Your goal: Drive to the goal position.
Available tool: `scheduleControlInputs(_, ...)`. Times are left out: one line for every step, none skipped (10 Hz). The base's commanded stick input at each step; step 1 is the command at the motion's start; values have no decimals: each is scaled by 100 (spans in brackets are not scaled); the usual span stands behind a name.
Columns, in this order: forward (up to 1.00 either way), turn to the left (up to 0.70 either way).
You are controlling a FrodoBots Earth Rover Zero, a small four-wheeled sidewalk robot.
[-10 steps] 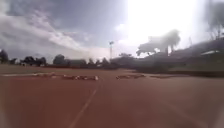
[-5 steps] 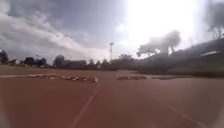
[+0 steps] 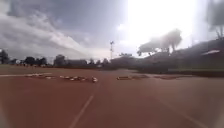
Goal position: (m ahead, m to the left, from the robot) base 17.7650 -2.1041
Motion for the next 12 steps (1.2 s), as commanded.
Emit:
scheduleControlInputs(70,0)
scheduleControlInputs(70,0)
scheduleControlInputs(70,0)
scheduleControlInputs(70,0)
scheduleControlInputs(70,0)
scheduleControlInputs(70,0)
scheduleControlInputs(70,0)
scheduleControlInputs(70,0)
scheduleControlInputs(70,0)
scheduleControlInputs(70,0)
scheduleControlInputs(70,0)
scheduleControlInputs(70,0)
